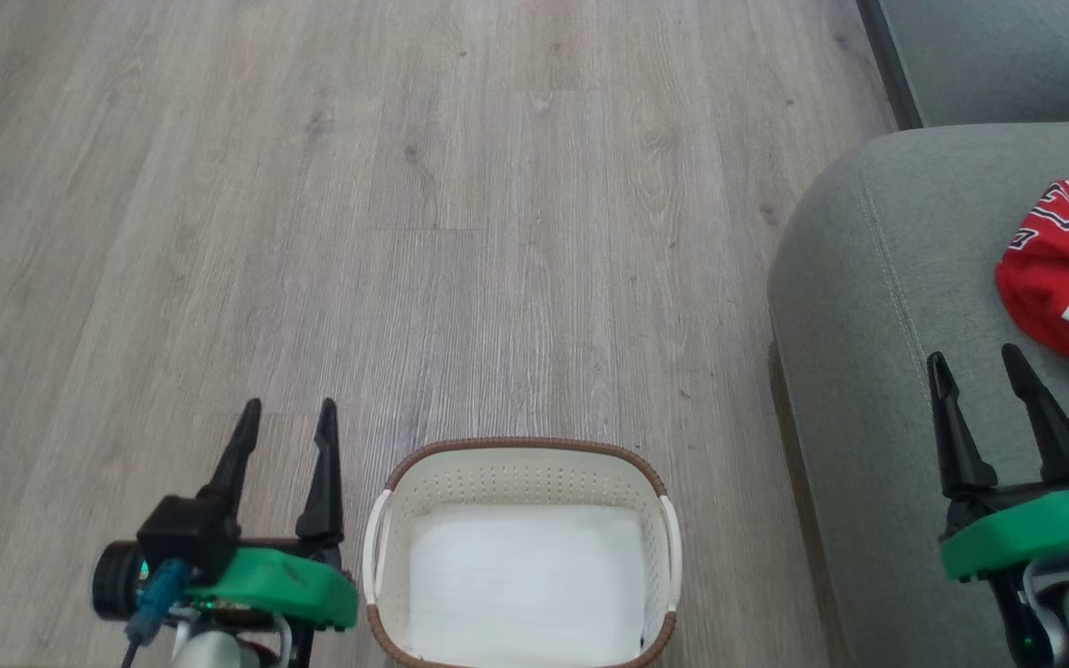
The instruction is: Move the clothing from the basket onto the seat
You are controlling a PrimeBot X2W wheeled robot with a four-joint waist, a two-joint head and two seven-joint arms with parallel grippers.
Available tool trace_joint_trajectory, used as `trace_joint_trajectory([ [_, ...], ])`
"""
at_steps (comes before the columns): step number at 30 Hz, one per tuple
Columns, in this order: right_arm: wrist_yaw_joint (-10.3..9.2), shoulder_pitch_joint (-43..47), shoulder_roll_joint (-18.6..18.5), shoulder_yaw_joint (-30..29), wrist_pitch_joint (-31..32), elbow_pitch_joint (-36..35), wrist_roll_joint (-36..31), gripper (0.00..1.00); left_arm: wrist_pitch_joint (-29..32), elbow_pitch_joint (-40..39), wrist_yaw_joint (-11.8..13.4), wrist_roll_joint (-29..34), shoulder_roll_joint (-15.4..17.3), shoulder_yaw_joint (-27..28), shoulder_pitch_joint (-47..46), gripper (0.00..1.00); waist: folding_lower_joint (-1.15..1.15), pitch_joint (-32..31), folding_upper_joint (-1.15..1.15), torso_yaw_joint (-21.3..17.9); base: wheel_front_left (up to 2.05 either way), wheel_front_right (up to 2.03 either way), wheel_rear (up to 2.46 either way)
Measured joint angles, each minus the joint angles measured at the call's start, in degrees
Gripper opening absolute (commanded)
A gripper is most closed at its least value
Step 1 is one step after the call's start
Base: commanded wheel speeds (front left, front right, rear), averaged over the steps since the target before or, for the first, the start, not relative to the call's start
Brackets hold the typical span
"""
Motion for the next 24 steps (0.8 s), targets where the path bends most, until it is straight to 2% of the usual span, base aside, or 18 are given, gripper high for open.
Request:
trace_joint_trajectory([
  [11,0.00,0.0,0.1,0.9,0.0,0.0,0.2,1.00,0.0,1.3,-3.1,2.8,-2.3,2.8,0.0,1.00,0.00,0.3,0.00,-0.3,0.00,0.00,0.00],
  [24,0.00,0.0,0.4,1.0,0.0,0.0,0.2,1.00,0.0,2.5,-4.7,4.1,-3.4,4.0,-0.1,1.00,0.00,0.2,0.00,-0.2,0.00,0.00,0.00],
])
